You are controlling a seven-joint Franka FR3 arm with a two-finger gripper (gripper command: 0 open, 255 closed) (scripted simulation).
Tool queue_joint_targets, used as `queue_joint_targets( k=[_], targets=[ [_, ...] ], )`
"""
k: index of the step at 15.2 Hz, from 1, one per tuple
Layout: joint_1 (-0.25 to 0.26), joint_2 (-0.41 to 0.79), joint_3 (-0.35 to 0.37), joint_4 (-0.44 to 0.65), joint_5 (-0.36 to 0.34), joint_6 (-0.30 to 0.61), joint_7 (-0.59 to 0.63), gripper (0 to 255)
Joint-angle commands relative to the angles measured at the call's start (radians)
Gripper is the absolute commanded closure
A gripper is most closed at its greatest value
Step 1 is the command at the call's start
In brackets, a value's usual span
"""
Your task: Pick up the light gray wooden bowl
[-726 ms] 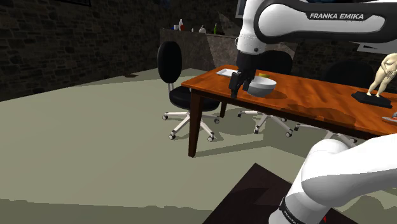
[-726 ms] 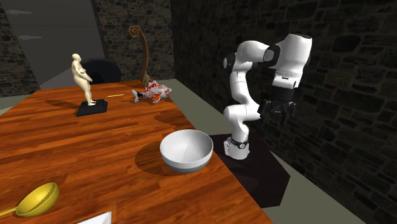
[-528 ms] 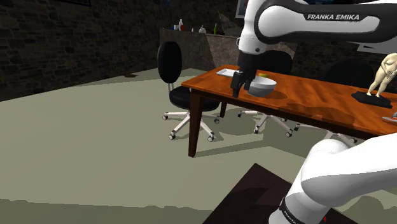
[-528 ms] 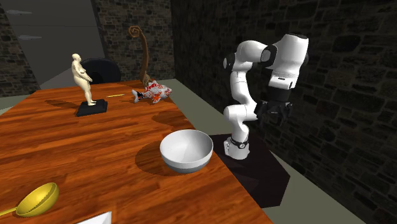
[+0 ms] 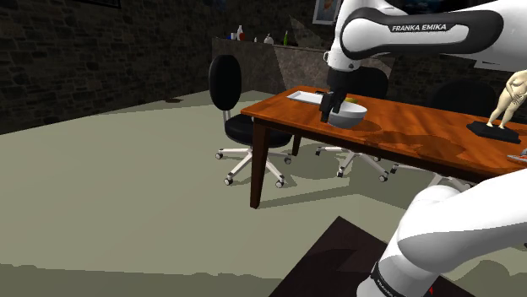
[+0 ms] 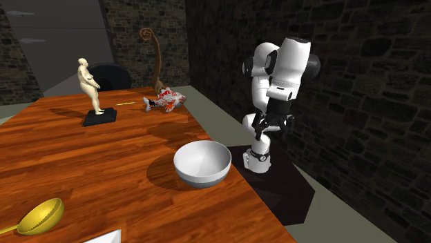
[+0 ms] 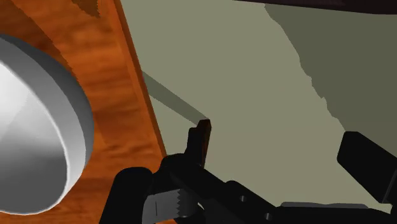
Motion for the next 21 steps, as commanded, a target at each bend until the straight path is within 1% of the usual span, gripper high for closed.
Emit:
queue_joint_targets(
  k=[1,7,11,12,19,21],
  targets=[
    [-0.01,0.034,-0.042,0.025,-0.022,0.018,-0.054,0],
    [-0.029,0.159,-0.161,0.13,-0.06,0.071,-0.209,0],
    [-0.035,0.262,-0.241,0.223,-0.059,0.104,-0.317,0],
    [-0.036,0.277,-0.252,0.237,-0.057,0.108,-0.332,0],
    [-0.041,0.27,-0.261,0.139,-0.069,0.199,-0.316,0],
    [-0.042,0.27,-0.262,0.132,-0.07,0.207,-0.315,0]
  ],
)
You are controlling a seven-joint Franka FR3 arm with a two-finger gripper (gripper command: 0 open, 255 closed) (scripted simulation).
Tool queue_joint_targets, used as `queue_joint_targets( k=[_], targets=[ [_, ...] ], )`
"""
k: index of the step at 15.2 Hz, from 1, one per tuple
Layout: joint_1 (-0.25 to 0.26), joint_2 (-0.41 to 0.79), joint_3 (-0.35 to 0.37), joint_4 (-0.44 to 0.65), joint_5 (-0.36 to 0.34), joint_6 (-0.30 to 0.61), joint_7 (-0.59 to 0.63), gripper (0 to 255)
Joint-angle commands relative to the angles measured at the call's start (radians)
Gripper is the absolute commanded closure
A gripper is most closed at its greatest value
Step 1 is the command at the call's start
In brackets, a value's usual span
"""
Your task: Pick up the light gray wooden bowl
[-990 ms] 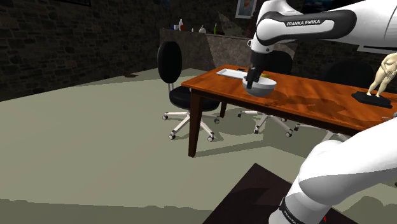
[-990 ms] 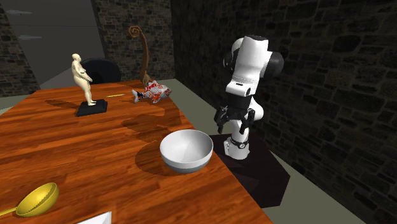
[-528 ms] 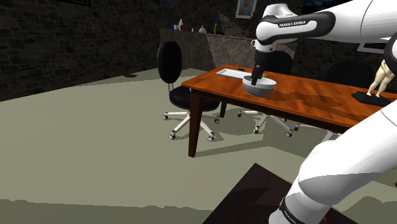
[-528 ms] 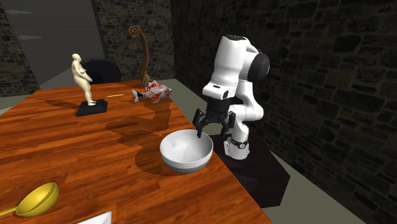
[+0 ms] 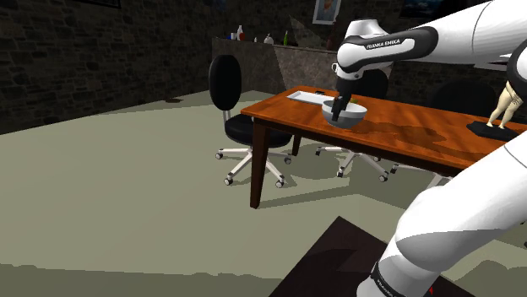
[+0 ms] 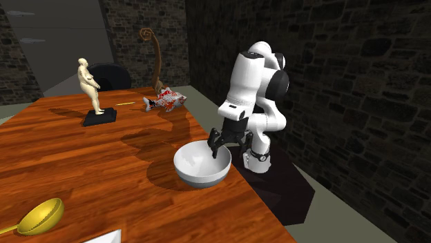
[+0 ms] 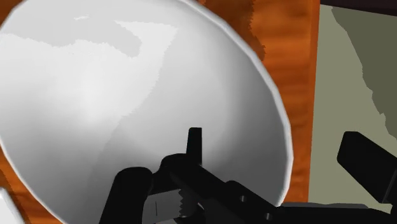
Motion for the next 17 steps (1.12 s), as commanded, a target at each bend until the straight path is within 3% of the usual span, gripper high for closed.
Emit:
queue_joint_targets(
  k=[1,10,17],
  targets=[
    [0.0,-0.001,0.0,-0.006,-0.001,0.005,0.001,255],
    [0.0,-0.001,0.0,-0.006,-0.001,0.005,0.002,255],
    [0.005,0.004,0.01,0.091,0.011,-0.086,-0.014,255]
  ],
)
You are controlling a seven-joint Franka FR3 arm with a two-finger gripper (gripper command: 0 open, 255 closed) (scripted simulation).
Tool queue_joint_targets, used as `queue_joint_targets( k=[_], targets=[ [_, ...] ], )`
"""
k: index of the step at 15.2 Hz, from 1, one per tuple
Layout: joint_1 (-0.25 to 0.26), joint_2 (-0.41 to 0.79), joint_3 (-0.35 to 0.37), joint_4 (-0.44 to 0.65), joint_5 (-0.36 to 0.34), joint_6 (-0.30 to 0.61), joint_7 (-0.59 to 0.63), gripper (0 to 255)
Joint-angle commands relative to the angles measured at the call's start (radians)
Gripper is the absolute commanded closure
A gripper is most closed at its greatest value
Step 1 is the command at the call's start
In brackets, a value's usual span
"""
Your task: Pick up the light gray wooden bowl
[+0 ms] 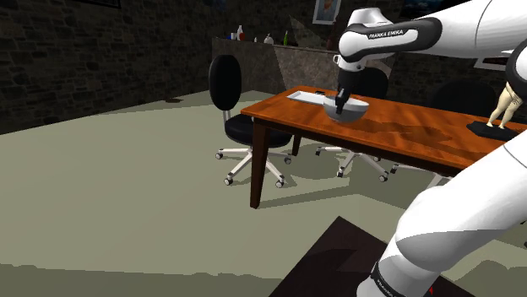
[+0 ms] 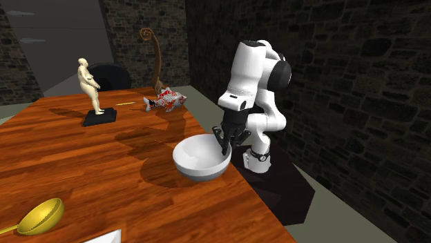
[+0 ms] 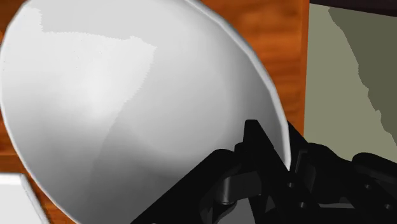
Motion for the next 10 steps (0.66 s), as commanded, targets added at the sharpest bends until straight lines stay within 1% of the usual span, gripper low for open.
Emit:
queue_joint_targets(
  k=[1,8,10],
  targets=[
    [0.001,0.002,0.002,0.03,0.003,-0.027,-0.006,255],
    [0.007,0.02,0.008,0.14,0.016,-0.118,-0.024,255],
    [0.007,0.02,0.008,0.142,0.016,-0.12,-0.024,255]
  ],
)
